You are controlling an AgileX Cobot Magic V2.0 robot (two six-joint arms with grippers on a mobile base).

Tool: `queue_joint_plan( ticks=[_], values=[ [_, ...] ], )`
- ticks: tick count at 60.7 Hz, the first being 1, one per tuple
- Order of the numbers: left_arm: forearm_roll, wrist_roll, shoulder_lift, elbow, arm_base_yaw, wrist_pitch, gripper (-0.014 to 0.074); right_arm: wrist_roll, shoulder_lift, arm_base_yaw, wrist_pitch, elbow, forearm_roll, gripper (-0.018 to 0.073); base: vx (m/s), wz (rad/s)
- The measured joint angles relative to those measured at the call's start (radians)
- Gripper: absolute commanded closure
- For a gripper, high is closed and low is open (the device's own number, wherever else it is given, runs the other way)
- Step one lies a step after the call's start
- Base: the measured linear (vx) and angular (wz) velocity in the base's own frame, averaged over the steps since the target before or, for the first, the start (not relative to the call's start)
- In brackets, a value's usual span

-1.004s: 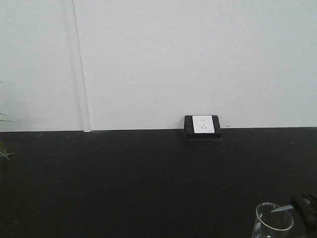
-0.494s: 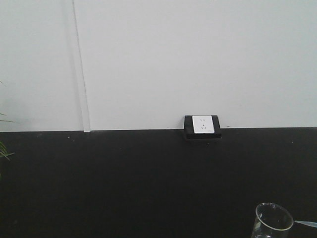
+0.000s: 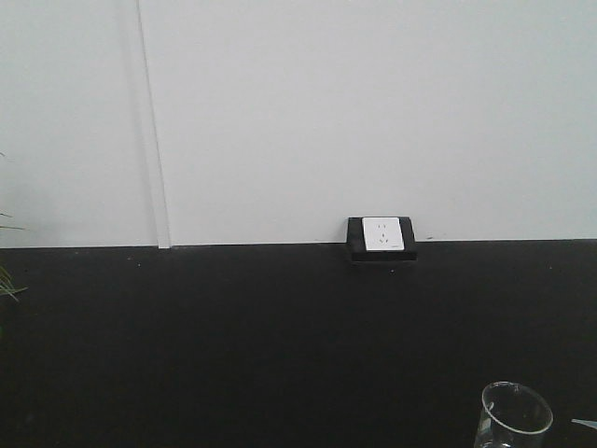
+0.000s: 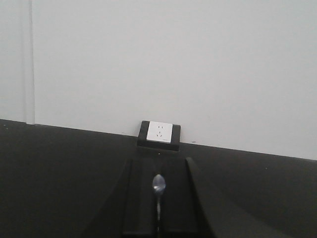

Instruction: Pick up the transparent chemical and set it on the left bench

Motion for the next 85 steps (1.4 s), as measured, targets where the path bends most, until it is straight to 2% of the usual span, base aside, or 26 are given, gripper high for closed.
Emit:
queue_joint_plan(
  ticks=[49, 85],
  values=[
    [0.0, 0.0, 0.0, 0.0, 0.0, 0.0, 0.06, 0.0, 0.0, 0.0, 0.002, 0.0, 0.0, 0.0519, -0.02, 0.0],
    [0.0, 0.0, 0.0, 0.0, 0.0, 0.0, 0.06, 0.0, 0.0, 0.0, 0.002, 0.0, 0.0, 0.0519, -0.25, -0.06]
  ],
)
